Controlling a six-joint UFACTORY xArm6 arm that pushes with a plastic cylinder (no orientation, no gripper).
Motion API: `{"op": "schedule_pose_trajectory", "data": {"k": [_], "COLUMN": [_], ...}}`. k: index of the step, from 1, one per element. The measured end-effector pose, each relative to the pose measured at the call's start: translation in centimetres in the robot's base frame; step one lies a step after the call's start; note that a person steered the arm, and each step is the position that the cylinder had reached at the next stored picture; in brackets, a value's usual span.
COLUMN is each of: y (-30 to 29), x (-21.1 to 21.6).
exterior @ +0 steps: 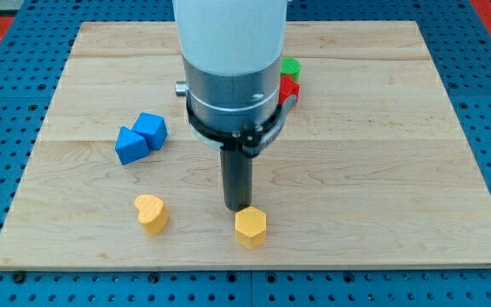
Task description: Push the yellow heart closer to the yellow hexagon
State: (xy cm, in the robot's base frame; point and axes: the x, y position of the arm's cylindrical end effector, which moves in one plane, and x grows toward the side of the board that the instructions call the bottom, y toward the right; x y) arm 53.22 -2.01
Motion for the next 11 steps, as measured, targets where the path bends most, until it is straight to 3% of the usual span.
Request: {"op": "schedule_pose_trajectory", "data": {"k": [1,2,5,7,8,9,11], "y": [-7.0,-11.3,-16.4,-8.7,-10.4,-8.6,-0.8], "x": [-2.3,0.5,4.3,4.3,6.8,7.0,6.0]}}
